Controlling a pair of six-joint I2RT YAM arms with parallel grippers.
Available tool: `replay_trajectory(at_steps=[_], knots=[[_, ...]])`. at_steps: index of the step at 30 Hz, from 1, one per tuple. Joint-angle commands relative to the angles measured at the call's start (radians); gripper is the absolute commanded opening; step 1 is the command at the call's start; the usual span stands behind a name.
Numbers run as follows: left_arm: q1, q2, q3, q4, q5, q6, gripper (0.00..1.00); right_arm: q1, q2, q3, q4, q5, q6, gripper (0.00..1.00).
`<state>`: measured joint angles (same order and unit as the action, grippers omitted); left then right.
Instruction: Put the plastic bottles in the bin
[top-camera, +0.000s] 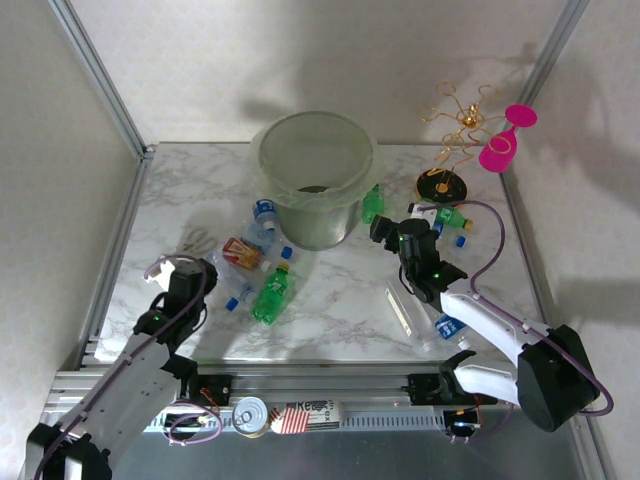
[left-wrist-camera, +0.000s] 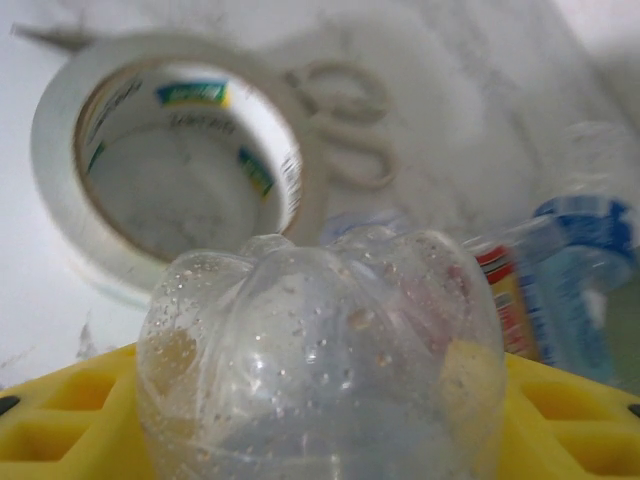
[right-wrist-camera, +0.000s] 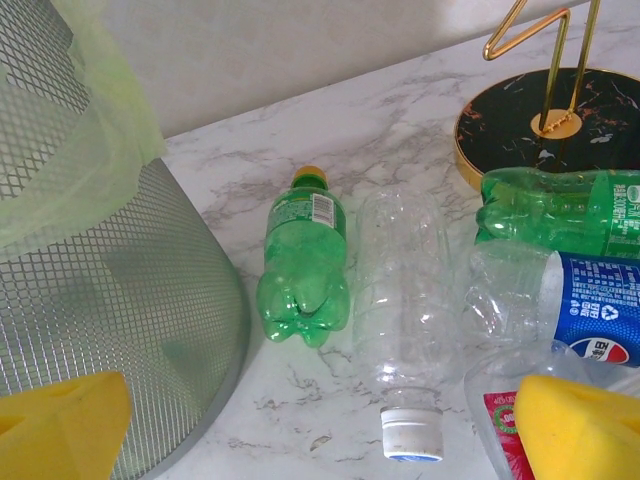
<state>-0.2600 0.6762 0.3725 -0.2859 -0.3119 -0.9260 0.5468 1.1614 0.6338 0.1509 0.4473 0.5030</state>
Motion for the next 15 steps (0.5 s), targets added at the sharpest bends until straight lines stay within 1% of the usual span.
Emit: replay_trajectory(at_steps=[1,9,15], knots=[[0.001,-0.01,0.101,-0.032,-0.055,0.069,0.38,-0.011,0.006,0.007,0.027,-0.004,0.011,0.99],[0.001,0.032,0.339,-0.018,-0.11,0.208,0.36,-0.021,0.01,-0.006,0.037,-0.021,0.011,0.99],[0.001,0.109,0.552,0.034,-0.082,0.317,0.35,-0.032,0.029,-0.011,0.045,-0.045,0.009,0.99]])
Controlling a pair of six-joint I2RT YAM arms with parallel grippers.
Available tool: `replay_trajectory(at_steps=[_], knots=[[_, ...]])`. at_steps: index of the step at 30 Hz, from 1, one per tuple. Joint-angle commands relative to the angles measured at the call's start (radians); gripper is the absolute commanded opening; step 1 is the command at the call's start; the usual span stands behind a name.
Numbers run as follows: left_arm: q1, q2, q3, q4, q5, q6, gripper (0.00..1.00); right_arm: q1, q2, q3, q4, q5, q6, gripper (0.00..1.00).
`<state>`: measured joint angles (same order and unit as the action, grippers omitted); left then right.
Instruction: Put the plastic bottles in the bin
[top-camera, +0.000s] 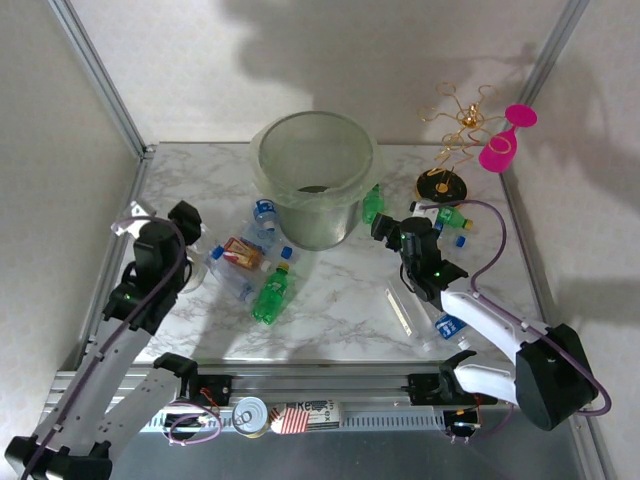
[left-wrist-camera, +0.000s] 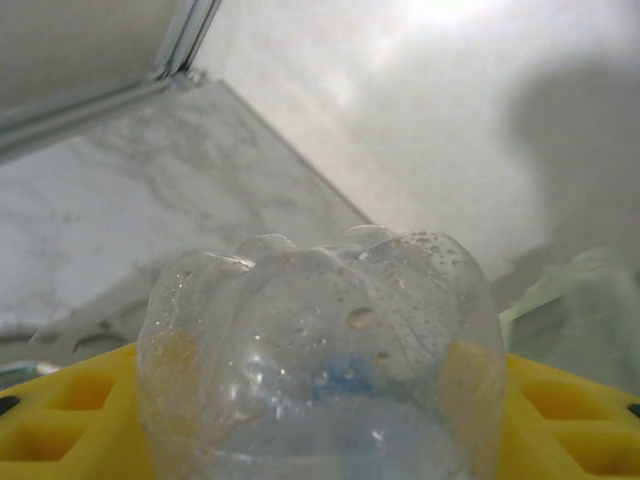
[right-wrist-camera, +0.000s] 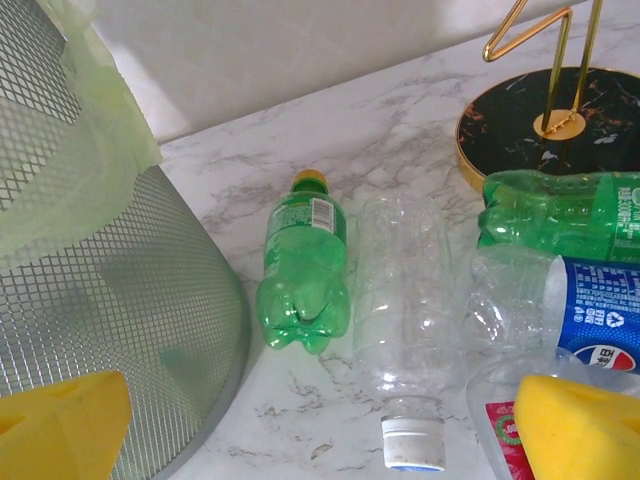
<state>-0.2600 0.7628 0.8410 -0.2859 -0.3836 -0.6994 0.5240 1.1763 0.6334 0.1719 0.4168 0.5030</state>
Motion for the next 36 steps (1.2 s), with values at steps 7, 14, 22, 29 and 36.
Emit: replay_trajectory(at_steps=[7,14,22,29,36], knots=[[0.0,0.111,0.264,0.159,0.11,0.134,0.35,-0.015,0.035,-0.014,0.022,-0.036,0.007,0.99],[-0.07,0.243,0.421,0.297,0.24,0.17,0.32,-0.019,0.036,-0.013,0.014,-0.047,0.007,0.99],[-0.201,0.548,0.664,0.298,0.322,0.271,0.33,-0.018,0.024,-0.017,-0.004,-0.066,0.02,0.99],[-0.276,0.819,0.872,0.217,0.282,0.376,0.34,-0.019,-0.029,-0.047,-0.048,-0.079,0.025,0.99],[-0.307,1.077,1.105,0.089,0.232,0.445,0.34,-0.02,-0.091,-0.072,-0.093,-0.059,0.016,0.99]])
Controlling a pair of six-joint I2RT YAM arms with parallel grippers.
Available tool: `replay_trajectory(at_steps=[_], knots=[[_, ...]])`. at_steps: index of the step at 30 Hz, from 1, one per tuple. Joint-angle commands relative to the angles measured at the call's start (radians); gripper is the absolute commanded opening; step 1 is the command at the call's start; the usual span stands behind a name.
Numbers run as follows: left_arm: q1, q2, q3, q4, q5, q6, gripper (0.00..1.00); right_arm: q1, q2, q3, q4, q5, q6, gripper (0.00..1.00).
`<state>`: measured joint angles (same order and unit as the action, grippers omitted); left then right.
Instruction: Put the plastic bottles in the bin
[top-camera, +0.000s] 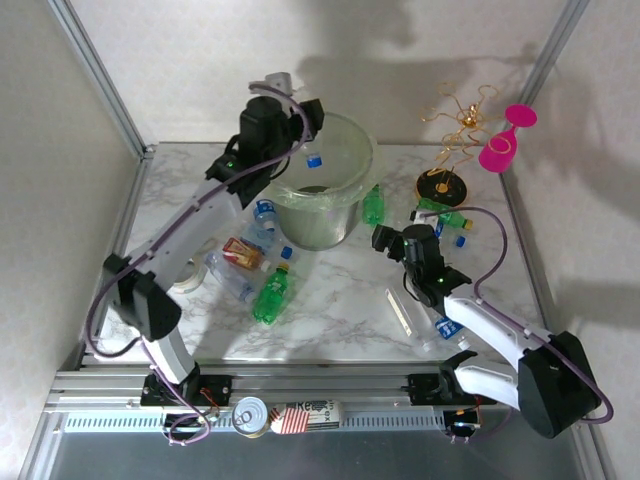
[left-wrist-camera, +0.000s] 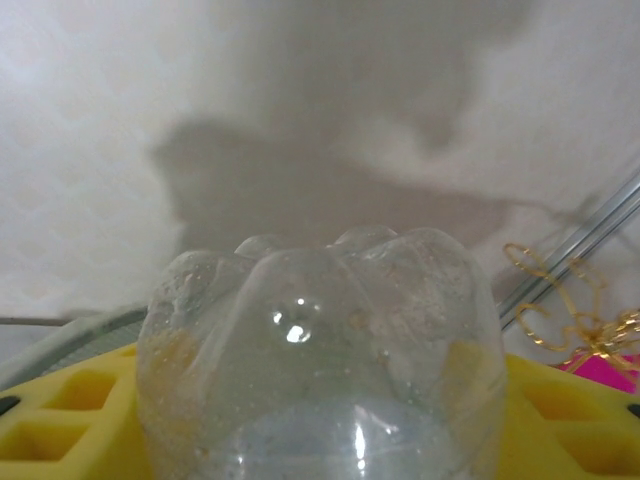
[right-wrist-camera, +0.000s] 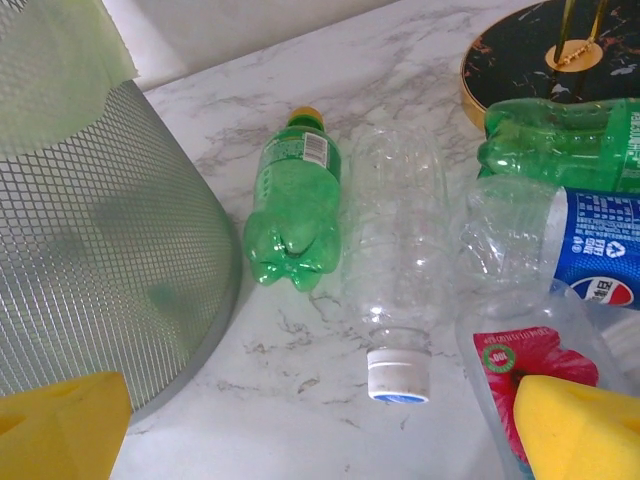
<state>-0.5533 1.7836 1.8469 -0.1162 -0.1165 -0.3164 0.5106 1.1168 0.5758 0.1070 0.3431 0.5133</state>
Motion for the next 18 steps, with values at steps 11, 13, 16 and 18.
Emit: replay_trajectory(at_steps=[11,13,16,18], knots=[[-0.036,0.219,0.163,-0.155,-0.136,0.082,0.38,-0.011,-0.117,-0.047,-0.059,0.049,-0.02,0.99],[-0.037,0.235,0.167,-0.166,-0.143,0.082,0.4,-0.012,-0.125,-0.05,-0.064,0.053,-0.025,0.99],[-0.039,0.251,0.181,-0.182,-0.149,0.08,0.44,-0.015,-0.136,-0.056,-0.066,0.054,-0.027,0.99],[-0.042,0.255,0.187,-0.186,-0.15,0.08,0.49,-0.016,-0.14,-0.057,-0.067,0.054,-0.029,0.99]])
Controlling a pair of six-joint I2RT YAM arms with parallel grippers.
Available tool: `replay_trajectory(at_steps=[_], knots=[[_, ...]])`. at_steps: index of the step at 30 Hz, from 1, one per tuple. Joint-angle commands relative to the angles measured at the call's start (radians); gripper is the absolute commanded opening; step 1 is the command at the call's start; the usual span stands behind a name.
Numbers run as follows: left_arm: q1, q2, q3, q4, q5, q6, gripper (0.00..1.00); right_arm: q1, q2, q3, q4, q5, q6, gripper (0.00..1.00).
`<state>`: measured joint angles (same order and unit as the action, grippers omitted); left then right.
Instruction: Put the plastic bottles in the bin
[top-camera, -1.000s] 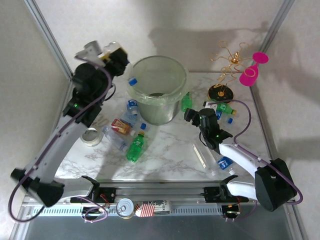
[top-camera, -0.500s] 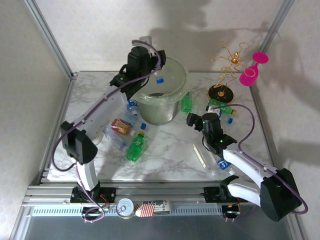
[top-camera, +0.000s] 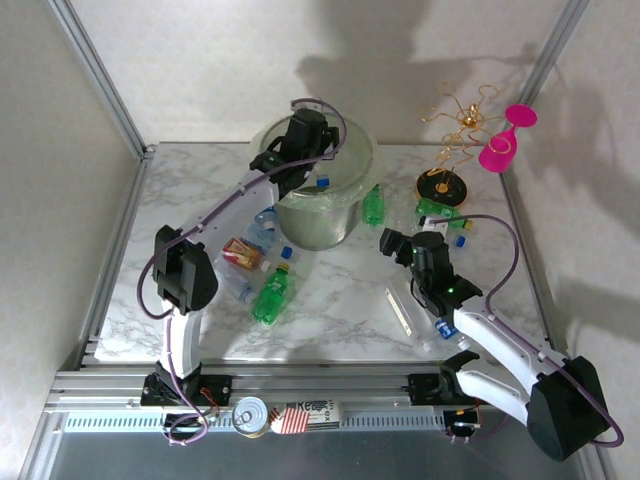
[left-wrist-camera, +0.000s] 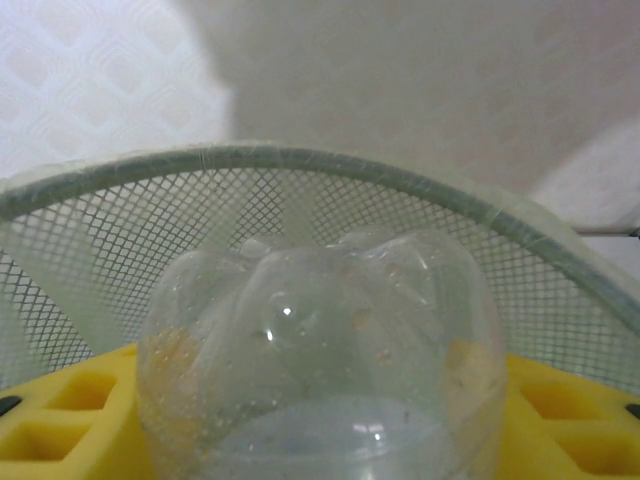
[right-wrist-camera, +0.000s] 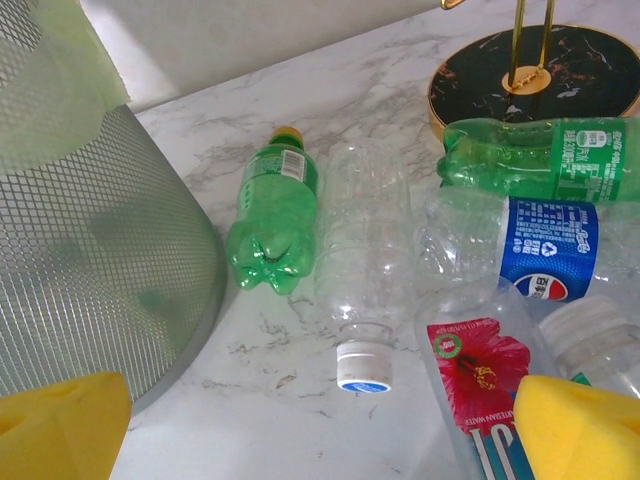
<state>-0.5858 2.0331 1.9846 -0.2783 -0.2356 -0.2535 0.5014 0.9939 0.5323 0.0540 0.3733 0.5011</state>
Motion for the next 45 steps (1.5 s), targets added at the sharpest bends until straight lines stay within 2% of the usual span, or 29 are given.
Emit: replay_trajectory(at_steps=[1,3,8,12,16,19,23,27,34,39,45], knots=[[-0.011,0.006,0.052,-0.026,-0.031,0.017,0.54,-0.008,-0.018,-0.014,-0.016,0.023,-0.016,0.99],[-0.014,0.005,0.062,-0.029,-0.03,0.019,0.63,-0.007,-0.017,-0.012,-0.018,0.021,-0.018,0.99],[-0.029,-0.017,0.083,-0.031,-0.019,0.022,0.78,-0.009,-0.012,-0.005,-0.019,0.016,-0.018,0.99],[-0.046,-0.061,0.085,-0.015,-0.001,0.022,0.83,-0.008,0.001,0.007,-0.026,0.005,-0.019,0.99],[-0.062,-0.128,0.069,0.015,0.018,0.02,0.95,-0.009,0.028,0.029,-0.041,-0.013,-0.025,0.99],[-0.066,-0.205,0.013,0.065,0.039,0.006,0.98,-0.008,0.044,0.044,-0.053,-0.023,-0.025,0.99],[-0.066,-0.347,-0.139,0.183,0.047,-0.01,1.0,-0.009,0.056,0.059,-0.069,-0.039,-0.024,0.99],[-0.066,-0.503,-0.338,0.314,0.009,-0.016,0.99,-0.009,0.068,0.076,-0.094,-0.051,-0.03,0.99],[-0.059,-0.811,-0.712,0.517,-0.15,-0.016,1.0,-0.009,0.11,0.113,-0.15,-0.092,-0.029,0.99],[-0.038,-0.964,-0.923,0.533,-0.264,-0.035,1.0,-0.009,0.147,0.149,-0.216,-0.102,-0.021,0.99],[0.014,-1.126,-1.159,0.501,-0.379,-0.138,1.0,-0.009,0.164,0.201,-0.337,-0.111,-0.018,0.99]])
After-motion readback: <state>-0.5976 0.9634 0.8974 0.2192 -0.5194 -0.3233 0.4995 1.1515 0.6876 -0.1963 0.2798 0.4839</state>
